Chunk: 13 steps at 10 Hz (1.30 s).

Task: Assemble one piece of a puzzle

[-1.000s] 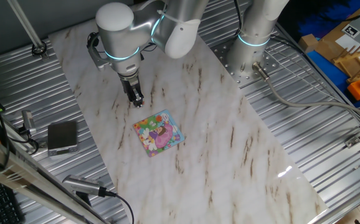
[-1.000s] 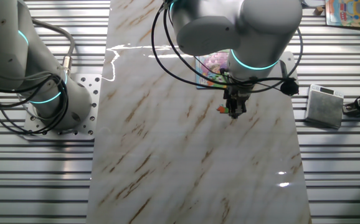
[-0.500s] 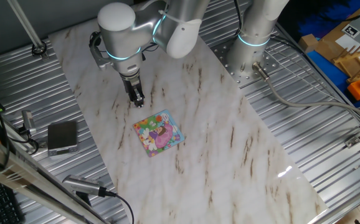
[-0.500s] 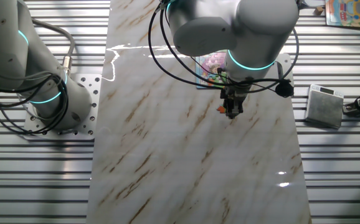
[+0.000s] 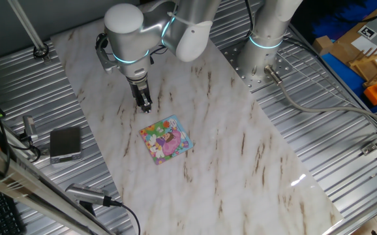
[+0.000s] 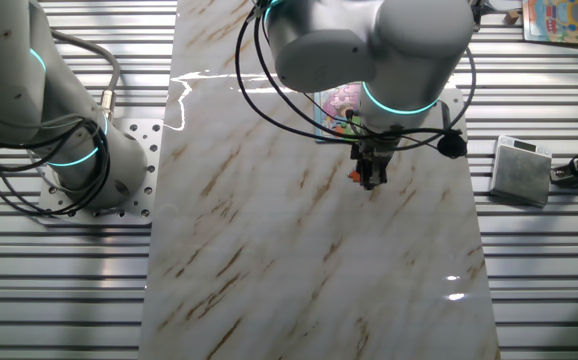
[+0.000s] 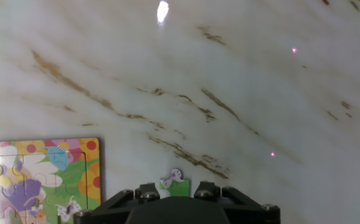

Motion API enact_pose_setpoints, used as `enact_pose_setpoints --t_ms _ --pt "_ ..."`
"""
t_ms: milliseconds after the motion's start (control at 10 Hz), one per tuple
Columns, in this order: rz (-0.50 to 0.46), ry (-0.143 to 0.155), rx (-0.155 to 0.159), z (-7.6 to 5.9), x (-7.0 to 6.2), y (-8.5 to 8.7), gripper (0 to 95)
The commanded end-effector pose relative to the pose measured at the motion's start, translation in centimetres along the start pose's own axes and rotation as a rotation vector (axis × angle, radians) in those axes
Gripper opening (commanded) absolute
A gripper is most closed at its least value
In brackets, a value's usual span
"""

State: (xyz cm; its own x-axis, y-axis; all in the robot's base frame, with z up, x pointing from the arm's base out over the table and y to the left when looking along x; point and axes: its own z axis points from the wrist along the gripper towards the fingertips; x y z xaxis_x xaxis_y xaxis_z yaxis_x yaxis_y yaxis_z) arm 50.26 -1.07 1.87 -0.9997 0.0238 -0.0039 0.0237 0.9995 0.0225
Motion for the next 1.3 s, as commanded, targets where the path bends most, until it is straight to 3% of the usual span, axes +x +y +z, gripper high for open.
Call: enact_pose_setpoints --t_ms 100,300,400,1300 --pt "-0.001 -0.001 -0.003 0.3 -0.1 -0.1 19.0" --pt "-0.004 0.000 -0.003 0.6 -0.2 -0.1 19.0" --pt "-0.005 0.001 -0.003 0.6 -0.2 -0.1 38.0" --pt "-0.004 -0.003 -0.006 1.3 -0.5 -0.1 38.0"
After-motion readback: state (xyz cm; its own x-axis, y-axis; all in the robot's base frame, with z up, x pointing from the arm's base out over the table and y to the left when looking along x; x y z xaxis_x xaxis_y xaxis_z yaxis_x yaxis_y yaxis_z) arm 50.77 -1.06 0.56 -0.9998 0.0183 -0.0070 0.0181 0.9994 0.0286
